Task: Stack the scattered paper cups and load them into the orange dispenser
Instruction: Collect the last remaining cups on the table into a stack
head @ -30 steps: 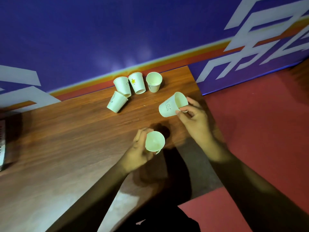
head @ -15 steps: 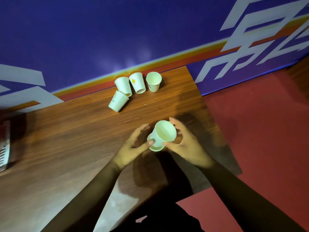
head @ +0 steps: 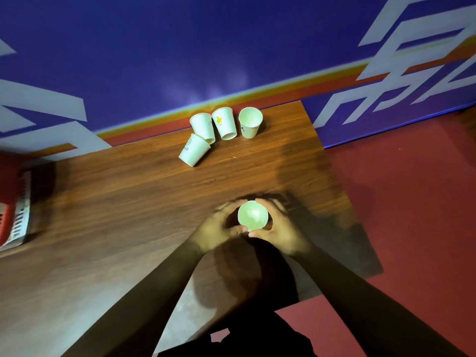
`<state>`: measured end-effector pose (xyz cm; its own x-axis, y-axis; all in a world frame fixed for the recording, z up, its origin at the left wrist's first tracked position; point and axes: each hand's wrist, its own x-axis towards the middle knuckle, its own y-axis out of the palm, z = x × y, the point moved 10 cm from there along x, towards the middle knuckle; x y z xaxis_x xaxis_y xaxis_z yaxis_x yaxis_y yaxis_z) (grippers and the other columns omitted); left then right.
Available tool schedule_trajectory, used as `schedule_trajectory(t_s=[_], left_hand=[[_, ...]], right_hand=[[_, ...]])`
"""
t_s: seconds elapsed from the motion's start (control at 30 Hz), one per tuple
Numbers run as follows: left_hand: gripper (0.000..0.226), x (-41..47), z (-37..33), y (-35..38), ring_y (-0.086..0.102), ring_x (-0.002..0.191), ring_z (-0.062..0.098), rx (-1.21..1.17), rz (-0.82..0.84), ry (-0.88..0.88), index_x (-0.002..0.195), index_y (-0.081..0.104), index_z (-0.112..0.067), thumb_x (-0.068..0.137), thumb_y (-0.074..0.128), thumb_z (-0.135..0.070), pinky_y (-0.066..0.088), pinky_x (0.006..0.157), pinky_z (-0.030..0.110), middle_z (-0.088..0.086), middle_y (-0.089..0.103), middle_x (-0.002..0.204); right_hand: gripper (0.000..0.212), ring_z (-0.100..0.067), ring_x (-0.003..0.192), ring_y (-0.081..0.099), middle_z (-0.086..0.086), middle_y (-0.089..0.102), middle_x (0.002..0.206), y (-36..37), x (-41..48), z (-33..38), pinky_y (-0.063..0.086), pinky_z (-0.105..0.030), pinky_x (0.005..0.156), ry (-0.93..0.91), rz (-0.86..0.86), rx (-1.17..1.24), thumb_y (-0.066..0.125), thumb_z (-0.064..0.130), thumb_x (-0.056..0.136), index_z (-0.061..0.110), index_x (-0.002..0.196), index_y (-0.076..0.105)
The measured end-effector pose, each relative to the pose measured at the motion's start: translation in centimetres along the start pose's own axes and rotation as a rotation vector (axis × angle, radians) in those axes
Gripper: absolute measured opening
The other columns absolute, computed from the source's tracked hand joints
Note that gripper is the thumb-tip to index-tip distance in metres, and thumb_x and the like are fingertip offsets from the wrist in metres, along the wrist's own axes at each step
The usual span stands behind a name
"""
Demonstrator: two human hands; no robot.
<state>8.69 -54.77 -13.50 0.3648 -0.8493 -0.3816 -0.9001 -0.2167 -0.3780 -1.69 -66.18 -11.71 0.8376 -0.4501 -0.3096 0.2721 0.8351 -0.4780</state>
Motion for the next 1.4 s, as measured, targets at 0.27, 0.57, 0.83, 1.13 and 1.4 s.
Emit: schedule_trajectory(t_s=[0.27, 0.57, 0.83, 1.13, 1.4], left_hand=[[0.036, 1.6, 2.5, -11.8, 0.057, 0.116, 0.023, 0.126, -0.429, -0.176, 0.126, 0.060, -0.013, 0.093, 0.070, -0.023, 0.047, 0.101, 0.038, 0.009, 0.057, 0.126], [0.065, 8.0, 2.7, -19.4, 0.047, 0.131, 0.034, 0.239, -0.618, -0.346, 0.142, 0.041, -0.004, 0.091, 0.072, -0.030, 0.039, 0.107, 0.042, 0.016, 0.041, 0.146], [0.060, 10.4, 5.8, -17.9, 0.051, 0.126, 0.042, 0.337, -0.510, -0.425, 0.142, 0.040, -0.007, 0.095, 0.066, -0.034, 0.043, 0.098, 0.048, 0.023, 0.051, 0.138], [0.079, 6.6, 6.7, -15.3, 0.054, 0.124, 0.034, 0.091, -0.522, -0.392, 0.156, 0.030, -0.019, 0.091, 0.072, -0.031, 0.042, 0.104, 0.039, 0.020, 0.049, 0.140], [0.065, 2.0, 2.8, -12.7, 0.070, 0.100, 0.025, -0.709, -0.587, -0.218, 0.151, 0.033, -0.030, 0.097, 0.067, -0.019, 0.062, 0.082, 0.037, 0.021, 0.064, 0.119]], right_hand=[[0.049, -0.021, 0.119, 0.055, -0.005, 0.049, 0.132, -7.0, 6.1, 1.6, 0.047, -0.041, 0.100, 0.035, -0.236, -0.165, 0.062, 0.043, 0.090, 0.019, 0.131, 0.054], [0.048, -0.032, 0.119, 0.051, -0.014, 0.041, 0.135, -9.0, 17.0, 5.9, 0.042, -0.036, 0.099, -0.009, -0.309, -0.363, 0.059, 0.025, 0.093, 0.014, 0.137, 0.046], [0.052, -0.034, 0.111, 0.057, -0.015, 0.035, 0.141, -7.6, 23.1, 3.0, 0.049, -0.038, 0.094, 0.124, -0.257, -0.478, 0.058, 0.023, 0.093, 0.022, 0.143, 0.044], [0.023, -0.030, 0.097, 0.061, -0.013, 0.066, 0.106, -8.0, 20.1, 3.2, 0.038, -0.027, 0.073, -0.031, -0.390, -0.379, 0.065, 0.022, 0.091, 0.007, 0.108, 0.069], [0.013, -0.009, 0.115, 0.058, 0.002, 0.059, 0.129, -9.6, 8.6, 7.7, 0.046, -0.022, 0.093, -0.161, -0.396, 0.049, 0.073, 0.025, 0.084, 0.013, 0.088, 0.076]])
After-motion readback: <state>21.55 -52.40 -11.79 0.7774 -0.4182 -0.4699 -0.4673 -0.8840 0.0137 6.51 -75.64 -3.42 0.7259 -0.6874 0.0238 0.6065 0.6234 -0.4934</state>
